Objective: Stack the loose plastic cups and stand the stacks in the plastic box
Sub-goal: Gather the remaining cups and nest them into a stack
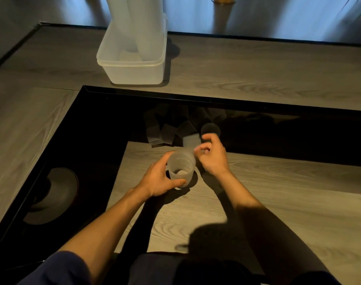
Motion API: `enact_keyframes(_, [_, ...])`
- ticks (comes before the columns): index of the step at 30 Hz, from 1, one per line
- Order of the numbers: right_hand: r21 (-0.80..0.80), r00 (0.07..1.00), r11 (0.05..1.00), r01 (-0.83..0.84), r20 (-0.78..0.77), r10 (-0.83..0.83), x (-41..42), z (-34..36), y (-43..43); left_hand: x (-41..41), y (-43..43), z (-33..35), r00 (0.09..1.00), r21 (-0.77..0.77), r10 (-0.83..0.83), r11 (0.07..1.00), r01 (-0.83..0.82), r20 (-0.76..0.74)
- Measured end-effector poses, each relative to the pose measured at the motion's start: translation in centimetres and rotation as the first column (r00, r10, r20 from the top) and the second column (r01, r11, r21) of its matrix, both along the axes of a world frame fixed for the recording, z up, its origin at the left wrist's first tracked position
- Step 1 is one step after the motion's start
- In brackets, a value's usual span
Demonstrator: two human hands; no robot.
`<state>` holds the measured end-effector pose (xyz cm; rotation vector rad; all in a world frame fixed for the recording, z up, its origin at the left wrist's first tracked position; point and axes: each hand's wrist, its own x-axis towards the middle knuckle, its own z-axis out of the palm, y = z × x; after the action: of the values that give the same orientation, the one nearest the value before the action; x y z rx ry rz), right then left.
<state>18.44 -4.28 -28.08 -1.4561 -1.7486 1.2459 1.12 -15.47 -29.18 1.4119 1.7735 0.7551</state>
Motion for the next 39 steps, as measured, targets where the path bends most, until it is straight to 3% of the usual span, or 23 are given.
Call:
enact_keyframes(3, [0.126, 0.982, 0.982, -0.14, -0.113, 0.154, -0.2, 3.7, -0.7, 0.2, -0.1, 0.0, 1.0, 0.018, 0.021, 1.0, -0.021, 0.021])
enact_keyframes(6, [0.276, 0.959, 0.937, -0.213, -0.124, 0.254, 0.1, 6.3, -1.3, 0.2, -0.2, -0.3, 0.998, 0.013, 0.02, 1.0, -0.02, 0.054])
enact_keyframes(12, [0.341, 0.904, 0.84, -0.422, 0.093, 0.417, 1.1, 6.9, -2.2, 0.2, 0.0, -0.5, 0.997, -0.01, 0.018, 1.0, -0.017, 0.075])
enact_keyframes(17, [0.476, 0.862, 0.72, -0.505, 0.24, 0.446, 1.0, 5.8, -2.8, 0.1, 0.0, -0.6, 0.998, -0.03, 0.026, 0.999, -0.024, 0.066])
enact_keyframes(19, [0.446, 0.814, 0.681, -0.581, 0.335, 0.476, 0.8, 5.6, -2.9, -0.1, 0.1, -0.5, 0.996, -0.033, 0.046, 0.999, -0.043, 0.072])
enact_keyframes(22, [0.17, 0.671, 0.687, -0.706, 0.469, 0.574, 0.7, 5.4, -2.7, -0.5, 0.2, -0.4, 0.998, -0.027, 0.039, 0.999, -0.037, 0.055])
enact_keyframes(23, [0.097, 0.681, 0.711, -0.696, 0.4, 0.613, 0.7, 5.2, -2.7, -0.5, 0.1, -0.4, 0.998, -0.027, 0.035, 0.999, -0.034, 0.048])
enact_keyframes(25, [0.069, 0.831, 0.829, -0.555, 0.087, 0.549, 0.8, 5.1, -2.5, -0.6, 0.2, -0.4, 0.998, -0.026, 0.054, 0.998, -0.053, 0.043])
enact_keyframes(27, [0.073, 0.951, 0.971, -0.226, -0.2, 0.237, 0.8, 4.4, -1.8, -0.7, 0.3, -0.3, 0.997, -0.031, 0.071, 0.997, -0.07, 0.037])
enact_keyframes(28, [0.059, 0.97, 0.995, -0.08, -0.226, 0.091, 0.9, 3.4, -1.0, -0.7, 0.4, -0.2, 0.997, -0.031, 0.072, 0.997, -0.071, 0.036])
enact_keyframes(30, [0.078, 0.998, 0.997, 0.03, -0.05, -0.026, 1.1, 1.2, 0.5, -1.0, 0.7, 0.0, 0.996, -0.044, 0.077, 0.996, -0.075, 0.039])
enact_keyframes(32, [0.092, 0.968, 0.993, -0.07, 0.246, 0.045, 1.5, -1.0, 1.7, -1.2, 1.1, 0.1, 0.995, -0.051, 0.088, 0.995, -0.086, 0.042])
enact_keyframes(34, [0.067, 0.888, 0.983, -0.169, 0.443, 0.122, 1.7, -2.3, 2.3, -1.3, 1.4, 0.2, 0.995, -0.056, 0.09, 0.995, -0.088, 0.045])
enact_keyframes(39, [-0.03, 0.758, 0.975, -0.221, 0.623, 0.191, 1.1, -2.9, 3.4, -1.3, 1.4, 0.0, 0.996, -0.058, 0.08, 0.995, -0.078, 0.033])
